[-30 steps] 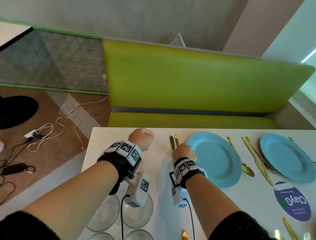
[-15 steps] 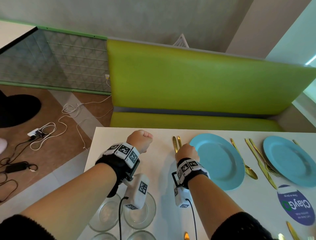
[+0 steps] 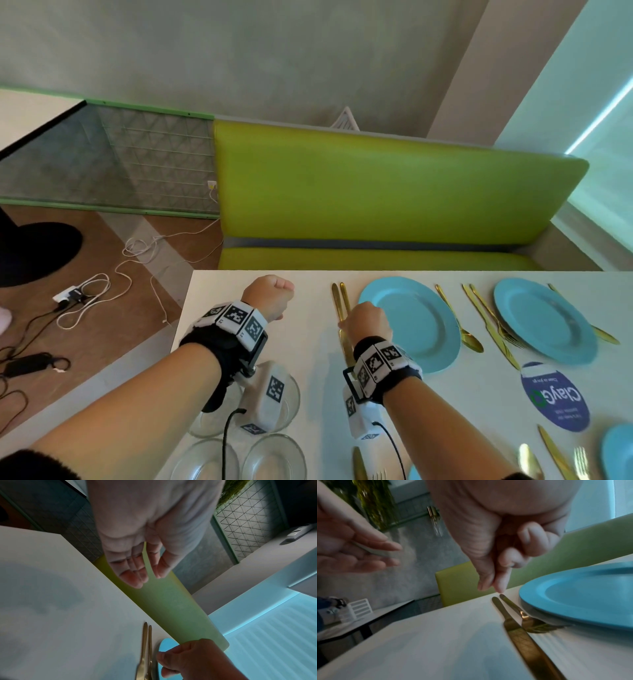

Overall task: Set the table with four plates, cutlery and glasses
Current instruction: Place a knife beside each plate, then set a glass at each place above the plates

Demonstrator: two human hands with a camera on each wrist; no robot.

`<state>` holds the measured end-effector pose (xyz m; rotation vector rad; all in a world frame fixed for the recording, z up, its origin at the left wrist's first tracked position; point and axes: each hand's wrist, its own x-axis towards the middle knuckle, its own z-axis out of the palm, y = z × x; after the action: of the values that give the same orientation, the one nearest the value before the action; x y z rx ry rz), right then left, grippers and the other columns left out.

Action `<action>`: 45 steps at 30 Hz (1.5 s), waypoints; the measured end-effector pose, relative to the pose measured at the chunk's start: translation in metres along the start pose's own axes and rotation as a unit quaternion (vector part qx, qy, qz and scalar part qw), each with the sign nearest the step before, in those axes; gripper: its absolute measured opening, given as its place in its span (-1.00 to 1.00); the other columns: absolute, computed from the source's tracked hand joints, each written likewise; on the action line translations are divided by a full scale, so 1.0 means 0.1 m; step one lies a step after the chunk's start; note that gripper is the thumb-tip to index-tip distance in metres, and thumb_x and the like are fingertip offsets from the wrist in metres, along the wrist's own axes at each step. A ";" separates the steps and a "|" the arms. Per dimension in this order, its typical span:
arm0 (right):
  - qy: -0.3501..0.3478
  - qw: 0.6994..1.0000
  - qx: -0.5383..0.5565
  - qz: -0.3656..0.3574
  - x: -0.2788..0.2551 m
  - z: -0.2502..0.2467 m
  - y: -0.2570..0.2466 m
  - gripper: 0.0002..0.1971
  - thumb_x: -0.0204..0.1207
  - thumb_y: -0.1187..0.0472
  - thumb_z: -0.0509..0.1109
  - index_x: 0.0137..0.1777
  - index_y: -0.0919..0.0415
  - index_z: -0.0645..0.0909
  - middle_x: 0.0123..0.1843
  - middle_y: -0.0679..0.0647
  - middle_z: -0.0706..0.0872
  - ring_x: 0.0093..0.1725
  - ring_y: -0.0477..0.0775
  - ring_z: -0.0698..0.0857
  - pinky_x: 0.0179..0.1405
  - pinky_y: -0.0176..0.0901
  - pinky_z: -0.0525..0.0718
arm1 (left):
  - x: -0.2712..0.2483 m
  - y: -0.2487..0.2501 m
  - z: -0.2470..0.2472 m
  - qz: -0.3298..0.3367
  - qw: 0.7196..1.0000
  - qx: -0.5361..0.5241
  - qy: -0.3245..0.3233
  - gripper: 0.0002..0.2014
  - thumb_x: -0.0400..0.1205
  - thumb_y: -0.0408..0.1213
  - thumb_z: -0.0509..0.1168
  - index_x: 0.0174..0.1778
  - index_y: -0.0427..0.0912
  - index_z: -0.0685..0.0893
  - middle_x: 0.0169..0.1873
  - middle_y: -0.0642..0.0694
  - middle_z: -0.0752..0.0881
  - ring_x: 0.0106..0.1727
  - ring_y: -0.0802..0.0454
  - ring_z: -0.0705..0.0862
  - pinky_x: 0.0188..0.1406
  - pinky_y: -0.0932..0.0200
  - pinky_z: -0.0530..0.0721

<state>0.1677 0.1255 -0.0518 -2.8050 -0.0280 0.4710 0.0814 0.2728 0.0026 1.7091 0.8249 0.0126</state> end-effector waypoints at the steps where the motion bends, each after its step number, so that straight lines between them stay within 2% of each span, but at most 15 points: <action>1: -0.001 1.000 0.006 -0.002 -0.10 -0.02 0.04 -0.72 0.49 0.10 0.47 0.11 0.25 0.69 0.10 0.14 0.77 0.12 0.16 0.75 0.08 -0.07 0.72 | -0.11 0.01 0.00 0.008 1.000 -0.001 -0.004 -0.77 0.62 -0.35 0.22 -0.35 -0.01 0.56 -0.13 -0.14 0.64 -0.12 -0.12 0.62 -0.27 0.20 0.63; 5: -0.021 0.999 0.004 -0.024 -0.56 -0.07 0.24 -0.62 0.46 -0.01 0.47 0.15 0.25 0.67 0.12 0.10 0.76 0.14 0.12 0.73 0.07 -0.14 0.68 | -0.57 -0.02 0.00 0.035 0.999 -0.001 -0.030 -0.78 0.63 -0.35 0.21 -0.33 -0.03 0.57 -0.18 -0.11 0.63 -0.12 -0.09 0.63 -0.33 0.24 0.60; 10: -0.042 0.998 -0.035 -0.037 -1.25 -0.06 0.52 -0.52 0.60 -0.11 0.24 0.25 0.29 0.64 0.26 0.14 0.71 0.27 0.13 0.66 0.16 -0.15 0.60 | -1.20 -0.25 -0.07 0.079 0.996 -0.006 -0.035 -0.90 0.63 -0.33 0.21 -0.10 -0.13 0.64 -0.19 -0.06 0.66 -0.16 -0.06 0.68 -0.29 0.20 0.62; 13: -0.040 0.997 -0.055 -0.030 -1.68 -0.03 0.65 -0.51 0.65 -0.09 0.12 0.28 0.28 0.64 0.29 0.13 0.69 0.30 0.12 0.65 0.24 -0.15 0.58 | -1.56 -0.50 -0.16 0.092 0.996 -0.003 -0.020 -0.84 0.60 -0.33 0.23 -0.24 0.00 0.62 -0.20 0.00 0.69 -0.24 -0.02 0.70 -0.18 0.19 0.62; 16: -0.050 0.998 -0.014 -0.025 -2.02 0.06 0.75 -0.53 0.68 -0.03 0.09 0.35 0.29 0.59 0.38 0.15 0.63 0.39 0.13 0.58 0.34 -0.12 0.56 | -1.91 -0.74 -0.23 0.092 0.995 0.003 -0.039 -0.82 0.57 -0.32 0.29 -0.31 0.03 0.58 -0.28 0.02 0.69 -0.37 0.07 0.67 -0.41 0.29 0.59; 19: -0.086 0.996 -0.004 -0.005 -2.19 0.21 0.82 -0.58 0.65 0.03 0.21 0.36 0.28 0.59 0.38 0.18 0.63 0.38 0.17 0.59 0.33 -0.09 0.60 | -2.16 -0.95 -0.25 0.056 0.991 0.040 -0.112 -0.84 0.59 -0.30 0.28 -0.30 -0.02 0.55 -0.31 0.03 0.66 -0.43 0.14 0.63 -0.60 0.38 0.50; 23: -0.124 0.992 0.015 -0.032 -2.29 0.42 0.80 -0.49 0.45 0.05 0.48 0.39 0.16 0.56 0.35 0.11 0.65 0.35 0.12 0.64 0.34 -0.08 0.62 | -2.31 -1.34 -0.28 -0.101 0.951 0.208 -0.207 -0.77 0.63 -0.19 0.26 -0.32 -0.18 0.53 -0.33 -0.04 0.63 -0.48 0.09 0.54 -0.53 0.31 0.47; 25: -0.128 0.990 0.038 -0.037 -2.31 0.52 0.77 -0.38 0.37 0.03 0.55 0.43 0.11 0.49 0.30 0.09 0.66 0.37 0.09 0.60 0.38 -0.05 0.59 | -2.32 -1.52 -0.35 -0.143 0.922 0.285 -0.220 -0.75 0.65 -0.17 0.25 -0.28 -0.24 0.55 -0.15 -0.15 0.72 -0.40 0.00 0.59 -0.44 0.25 0.52; 27: -0.134 0.988 0.060 -0.047 -2.32 0.60 0.76 -0.27 0.34 0.04 0.59 0.50 0.12 0.39 0.21 0.08 0.67 0.40 0.07 0.54 0.41 -0.10 0.54 | -2.26 -1.66 -0.44 -0.142 0.904 0.357 -0.190 -0.69 0.65 -0.11 0.24 0.07 -0.31 0.63 0.21 -0.21 0.70 -0.04 -0.10 0.70 -0.10 0.15 0.64; 29: -0.145 0.984 0.080 -0.059 -2.32 0.63 0.74 -0.17 0.34 0.06 0.60 0.57 0.12 0.28 0.33 0.11 0.63 0.44 0.05 0.49 0.40 -0.18 0.46 | -2.16 -1.77 -0.52 -0.149 0.924 0.339 -0.098 -0.45 0.59 -0.03 0.33 0.37 -0.34 0.49 0.35 -0.22 0.60 0.26 -0.13 0.64 0.17 0.14 0.60; 31: -0.142 0.982 0.105 -0.071 -2.30 0.66 0.73 -0.09 0.31 0.08 0.63 0.60 0.12 0.22 0.42 0.13 0.58 0.44 0.06 0.50 0.36 -0.21 0.46 | -2.04 -1.86 -0.54 -0.145 0.957 0.251 -0.017 -0.25 0.49 -0.04 0.45 0.47 -0.37 0.33 0.41 -0.25 0.51 0.43 -0.16 0.53 0.28 0.13 0.54; 35: -0.116 0.978 0.145 -0.091 -2.24 0.78 0.74 -0.03 0.21 0.07 0.68 0.58 0.09 0.23 0.43 0.08 0.55 0.41 0.06 0.52 0.36 -0.17 0.46 | -1.88 -1.95 -0.43 -0.079 0.988 0.126 0.046 -0.10 0.31 -0.16 0.60 0.51 -0.28 0.31 0.43 -0.24 0.49 0.45 -0.17 0.49 0.37 0.07 0.49; 37: -0.107 0.976 0.161 -0.098 -2.20 0.86 0.75 -0.02 0.16 0.07 0.70 0.55 0.07 0.26 0.39 0.06 0.57 0.37 0.08 0.55 0.32 -0.16 0.49 | -1.82 -1.99 -0.34 -0.048 0.992 0.100 0.061 -0.08 0.23 -0.21 0.65 0.48 -0.25 0.35 0.40 -0.22 0.53 0.42 -0.16 0.52 0.38 0.05 0.52; 41: -0.109 0.972 0.168 -0.122 -2.19 0.95 0.75 -0.05 0.13 0.03 0.71 0.51 0.05 0.31 0.28 0.07 0.63 0.23 0.08 0.61 0.09 -0.28 0.52 | -1.78 -2.05 -0.24 -0.009 0.994 0.073 0.082 -0.01 0.18 -0.27 0.68 0.50 -0.25 0.34 0.42 -0.22 0.53 0.47 -0.14 0.49 0.45 0.03 0.46; 45: -0.092 0.971 0.182 -0.123 -2.15 1.07 0.73 -0.04 0.07 0.00 0.72 0.48 0.04 0.33 0.28 0.06 0.64 0.21 0.07 0.63 0.17 -0.17 0.61 | -1.73 -2.10 -0.19 -0.005 0.993 0.068 0.094 -0.03 0.20 -0.24 0.68 0.50 -0.22 0.35 0.43 -0.19 0.54 0.47 -0.14 0.49 0.43 0.05 0.48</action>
<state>-0.0719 0.0719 -0.1015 -2.3529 -0.2951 0.6047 -0.1638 0.2136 -0.1008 1.8523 0.9931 0.1147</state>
